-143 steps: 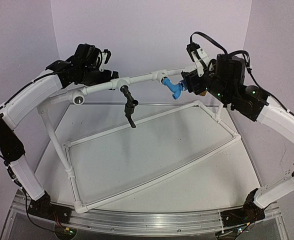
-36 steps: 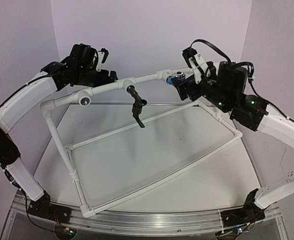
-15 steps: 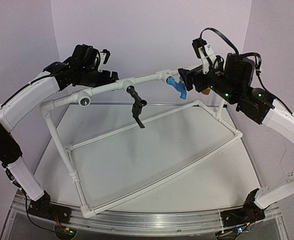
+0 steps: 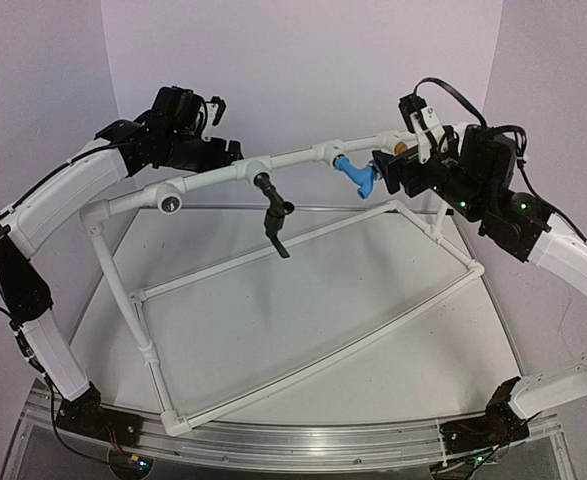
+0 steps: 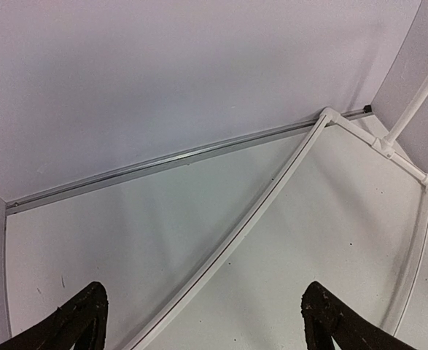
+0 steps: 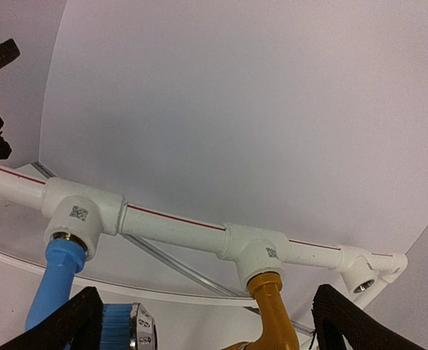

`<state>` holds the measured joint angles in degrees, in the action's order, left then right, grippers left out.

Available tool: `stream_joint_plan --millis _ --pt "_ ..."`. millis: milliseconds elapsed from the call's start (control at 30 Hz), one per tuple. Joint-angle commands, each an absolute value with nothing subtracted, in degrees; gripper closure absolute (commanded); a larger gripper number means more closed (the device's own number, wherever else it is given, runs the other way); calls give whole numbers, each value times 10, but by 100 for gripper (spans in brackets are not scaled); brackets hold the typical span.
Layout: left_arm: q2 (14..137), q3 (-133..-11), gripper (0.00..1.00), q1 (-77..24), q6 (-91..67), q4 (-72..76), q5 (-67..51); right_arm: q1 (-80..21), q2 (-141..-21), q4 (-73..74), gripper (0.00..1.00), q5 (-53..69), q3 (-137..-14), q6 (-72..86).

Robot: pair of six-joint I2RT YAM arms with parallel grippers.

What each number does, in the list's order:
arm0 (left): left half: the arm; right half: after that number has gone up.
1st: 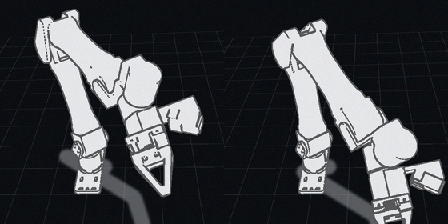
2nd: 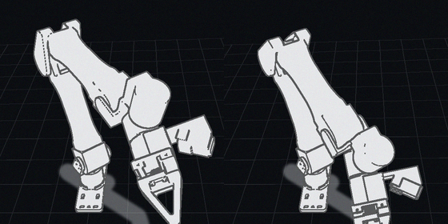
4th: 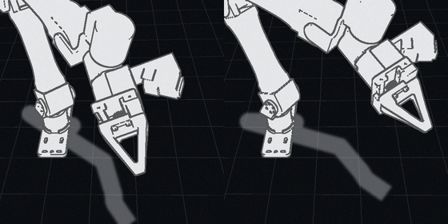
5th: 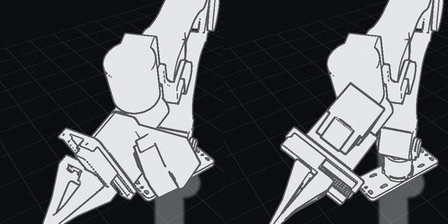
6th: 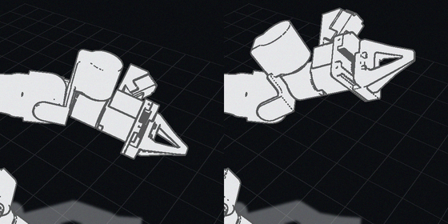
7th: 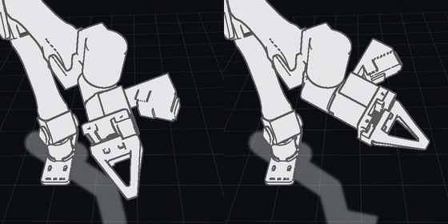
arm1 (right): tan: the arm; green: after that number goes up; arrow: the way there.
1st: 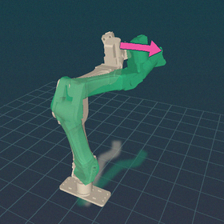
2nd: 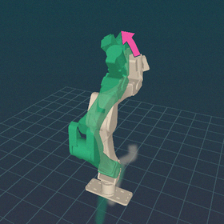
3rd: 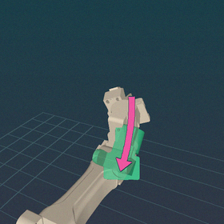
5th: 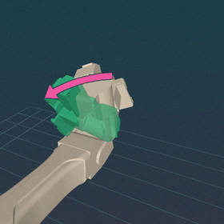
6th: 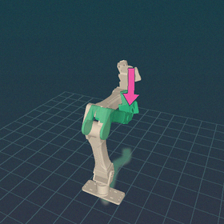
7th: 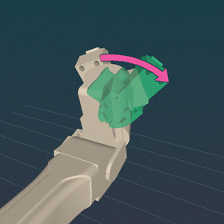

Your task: Install the water faucets

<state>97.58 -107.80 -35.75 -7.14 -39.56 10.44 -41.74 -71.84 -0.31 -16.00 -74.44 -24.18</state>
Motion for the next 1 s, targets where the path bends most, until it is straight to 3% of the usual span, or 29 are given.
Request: stream_joint_plan --millis 0,633,967 --pt "982 -1112 8 -359 -61 -395 100 -389 -714 35 3 -152 -693 -271" --pt "973 -1107 8 -359 -60 -395 103 -372 -754 17 4 -116 -704 -295" --pt "964 -1094 8 -360 -63 -389 101 -373 -651 103 2 73 -741 -384"
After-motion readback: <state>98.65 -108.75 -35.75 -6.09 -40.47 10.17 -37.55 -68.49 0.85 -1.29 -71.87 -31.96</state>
